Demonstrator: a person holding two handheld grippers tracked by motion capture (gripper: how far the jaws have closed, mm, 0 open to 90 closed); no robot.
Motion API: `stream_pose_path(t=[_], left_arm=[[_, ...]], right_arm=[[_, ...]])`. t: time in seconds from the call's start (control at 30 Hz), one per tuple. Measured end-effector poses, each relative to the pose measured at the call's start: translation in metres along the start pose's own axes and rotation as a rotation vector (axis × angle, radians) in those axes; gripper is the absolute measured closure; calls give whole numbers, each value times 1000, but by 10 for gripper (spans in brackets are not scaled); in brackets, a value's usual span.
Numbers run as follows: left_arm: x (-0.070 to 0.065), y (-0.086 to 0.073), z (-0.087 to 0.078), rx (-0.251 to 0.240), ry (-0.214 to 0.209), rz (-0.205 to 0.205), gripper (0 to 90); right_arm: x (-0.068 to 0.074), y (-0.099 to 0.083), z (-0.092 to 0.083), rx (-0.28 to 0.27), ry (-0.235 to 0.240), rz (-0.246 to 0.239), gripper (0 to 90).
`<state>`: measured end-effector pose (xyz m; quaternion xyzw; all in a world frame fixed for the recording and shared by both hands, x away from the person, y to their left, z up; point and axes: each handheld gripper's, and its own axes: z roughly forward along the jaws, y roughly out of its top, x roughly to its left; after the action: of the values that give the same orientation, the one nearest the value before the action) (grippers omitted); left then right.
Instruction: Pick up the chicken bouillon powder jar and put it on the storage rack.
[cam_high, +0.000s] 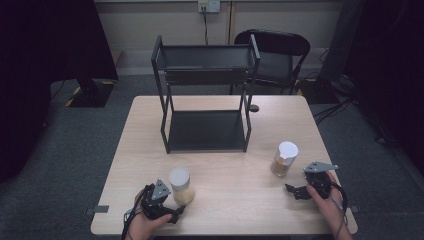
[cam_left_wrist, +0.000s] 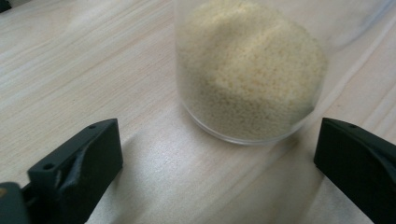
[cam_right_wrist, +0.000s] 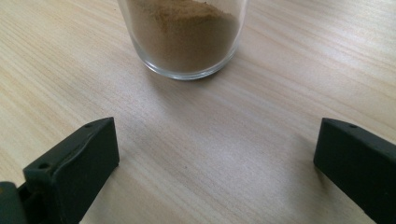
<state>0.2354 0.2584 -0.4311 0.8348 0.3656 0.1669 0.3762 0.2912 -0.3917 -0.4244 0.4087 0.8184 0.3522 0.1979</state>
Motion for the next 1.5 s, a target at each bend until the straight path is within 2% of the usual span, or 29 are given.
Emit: stream_pose_path(t=[0.03,0.13,0.23,0.43,0.73,0.87,1.07,1.1,1.17,1.27,1.37,1.5], left_arm=[[1,-2,0,-13,-10,-22,29],[1,-3,-1,-37,-9,-44,47],[2,-1,-2,-55,-25,-63,47],[4,6,-6,-72,-44,-73,43],[5,14,-10,-114,-34,-91,44],[7,19,-9,-130,-47,-92,66],[9,26,-8,-142,-62,-90,151],[12,30,-7,-145,-78,-85,167],[12,31,-7,-147,-80,-78,193],[12,38,-6,-146,-100,-42,279],[9,47,-5,-130,-82,6,323],[9,55,-5,-112,-77,33,333]], right_arm=[[0,0,0,0,0,0,0],[0,0,0,0,0,0,0],[0,0,0,0,0,0,0],[0,0,0,0,0,0,0],[0,0,0,0,0,0,0],[0,0,0,0,0,0,0],[0,0,0,0,0,0,0],[0,0,0,0,0,0,0],[0,0,0,0,0,0,0],[0,0,0,0,0,0,0],[0,0,0,0,0,0,0],[0,0,0,0,0,0,0]])
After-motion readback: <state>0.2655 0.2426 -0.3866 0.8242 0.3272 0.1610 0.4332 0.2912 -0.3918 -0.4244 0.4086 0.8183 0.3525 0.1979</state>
